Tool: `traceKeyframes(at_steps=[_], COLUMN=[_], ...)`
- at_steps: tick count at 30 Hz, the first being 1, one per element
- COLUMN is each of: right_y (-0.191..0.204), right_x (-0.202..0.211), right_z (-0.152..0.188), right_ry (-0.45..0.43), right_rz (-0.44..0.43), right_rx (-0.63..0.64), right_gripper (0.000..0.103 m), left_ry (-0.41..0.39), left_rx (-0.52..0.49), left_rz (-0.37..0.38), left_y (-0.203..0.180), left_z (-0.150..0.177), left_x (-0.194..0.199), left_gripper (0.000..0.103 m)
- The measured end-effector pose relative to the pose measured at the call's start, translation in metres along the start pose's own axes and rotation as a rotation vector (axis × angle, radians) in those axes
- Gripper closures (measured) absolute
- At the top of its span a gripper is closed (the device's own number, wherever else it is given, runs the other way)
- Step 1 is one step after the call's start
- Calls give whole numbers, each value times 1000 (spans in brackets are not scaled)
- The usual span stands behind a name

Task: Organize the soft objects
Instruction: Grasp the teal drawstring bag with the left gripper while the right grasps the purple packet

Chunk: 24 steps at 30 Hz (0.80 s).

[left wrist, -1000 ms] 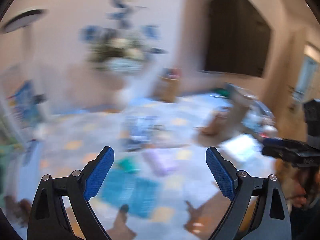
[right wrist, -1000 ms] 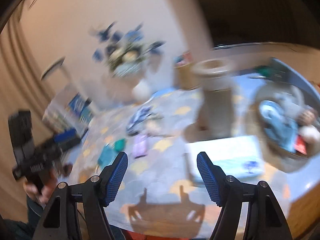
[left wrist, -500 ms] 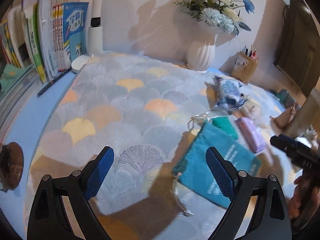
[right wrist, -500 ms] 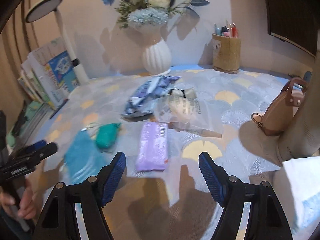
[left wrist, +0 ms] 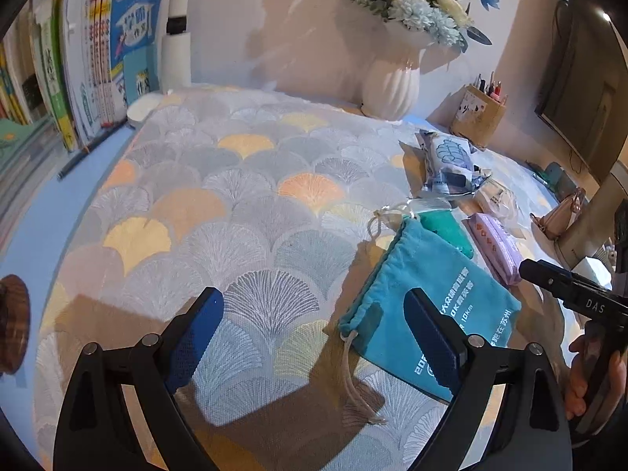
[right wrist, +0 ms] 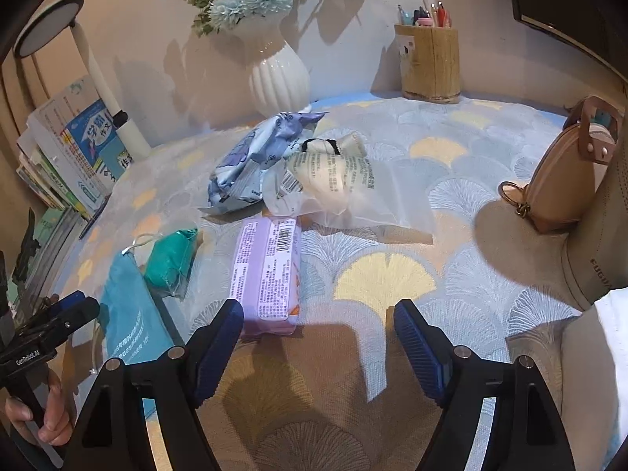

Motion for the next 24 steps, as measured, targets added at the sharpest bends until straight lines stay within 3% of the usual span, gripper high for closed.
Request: traceKeyframes(at_steps=[3, 8, 11, 13, 17, 24], right_y=[0, 0, 0, -1, -1, 0], right_x=[0, -2, -1, -1, -1, -1], right_z=[0, 1, 1, 1, 1, 2], right_ry=[-2, 4, -4, -3, -5, 1], right_rz=[-5, 12, 9, 8, 3, 2], right_rx=[2, 3, -2, -6, -12, -4], right_gripper=[25, 25, 25, 25, 25, 25], left_ry=[-21, 6, 57, 79, 117, 130], left_rx=[-55, -244, -382, -465, -485, -265], left_rz=[66, 176, 137, 73, -60, -216], left_y=[-24, -97, -129, -139, -121, -8], left_z=[-3, 8, 25, 34, 40, 27], left_x=[17, 35, 24, 13, -1, 15], left_gripper=[12, 10, 10, 10, 11, 11])
Point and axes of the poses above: each gripper's, at about its wrist camera, not at the fingertips, and x roughly against the way its jaws point, y to its left, z to its underside, the point moved 9 cm from there along -x, roughly the way its jaws point, and after that the axes turned 5 degrees about -x, right-handed, at the moved point
